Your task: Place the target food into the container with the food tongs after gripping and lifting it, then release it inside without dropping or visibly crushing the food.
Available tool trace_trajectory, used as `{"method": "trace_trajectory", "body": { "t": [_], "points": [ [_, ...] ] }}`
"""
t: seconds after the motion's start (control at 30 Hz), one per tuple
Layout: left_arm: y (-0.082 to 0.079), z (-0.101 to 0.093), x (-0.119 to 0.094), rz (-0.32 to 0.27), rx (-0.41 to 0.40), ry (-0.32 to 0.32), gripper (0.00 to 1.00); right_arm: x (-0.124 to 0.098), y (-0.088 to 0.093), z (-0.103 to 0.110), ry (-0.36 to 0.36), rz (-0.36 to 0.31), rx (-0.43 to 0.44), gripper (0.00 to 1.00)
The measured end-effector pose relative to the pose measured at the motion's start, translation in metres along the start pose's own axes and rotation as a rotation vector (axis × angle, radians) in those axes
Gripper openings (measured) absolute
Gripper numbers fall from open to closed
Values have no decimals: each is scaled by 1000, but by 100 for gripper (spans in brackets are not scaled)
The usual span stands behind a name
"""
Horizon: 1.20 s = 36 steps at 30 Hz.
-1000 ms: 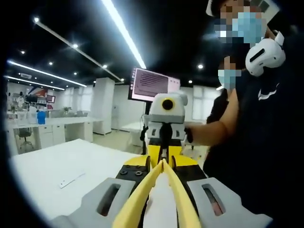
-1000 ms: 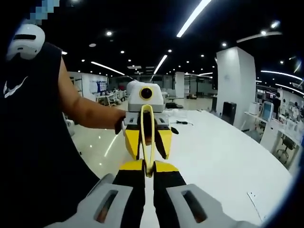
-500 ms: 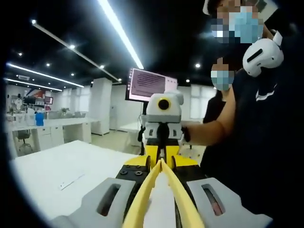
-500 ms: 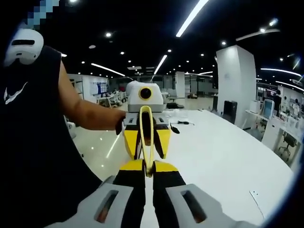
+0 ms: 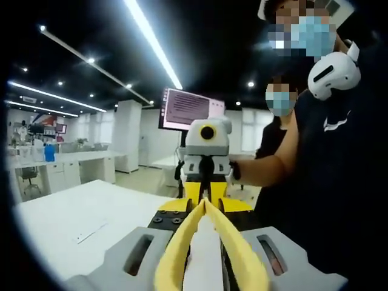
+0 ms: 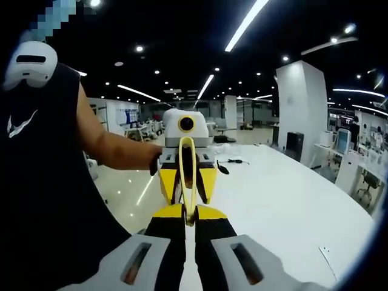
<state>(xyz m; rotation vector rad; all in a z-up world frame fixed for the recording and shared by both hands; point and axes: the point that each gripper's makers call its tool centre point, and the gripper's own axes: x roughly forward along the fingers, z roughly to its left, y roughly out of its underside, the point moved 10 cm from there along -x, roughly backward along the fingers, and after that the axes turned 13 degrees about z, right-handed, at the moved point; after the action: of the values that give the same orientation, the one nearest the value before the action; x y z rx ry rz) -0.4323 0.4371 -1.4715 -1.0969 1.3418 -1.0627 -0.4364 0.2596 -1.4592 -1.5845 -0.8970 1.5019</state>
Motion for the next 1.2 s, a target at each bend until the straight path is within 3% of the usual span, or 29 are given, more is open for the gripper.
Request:
{"method": "trace_trajectory", "body": {
  "t": [0.33,0.47,0.57,0.77,1.0,1.1,1.17,1.2],
  "points": [
    [-6,-1,1,-25,20,18,14,-1,-3,3,-6,-9,11,3],
    [-7,3,-4,15,24,-23,17,-4,-2,1,4,-7,25,3],
    [-6,3,-5,16,14,-19,15,-7,-3,1,8,-11,28,3],
    [-4,2,1,41,4,-12,19,-1,-6,3,35,80,-16,3],
    [-2,0,2,16,4,1,16,-5,-7,3,34,78,-20,3],
    [-4,0,2,-8,11,12,14,-6,-6,0,38,40,-6,4],
    [-7,4,-1,-14,4,-17,13,-6,-7,2,27,-15,0,5],
    [-9,2,1,-12,8,-12,14,-7,-7,0,30,-6,-2,6]
  ]
}}
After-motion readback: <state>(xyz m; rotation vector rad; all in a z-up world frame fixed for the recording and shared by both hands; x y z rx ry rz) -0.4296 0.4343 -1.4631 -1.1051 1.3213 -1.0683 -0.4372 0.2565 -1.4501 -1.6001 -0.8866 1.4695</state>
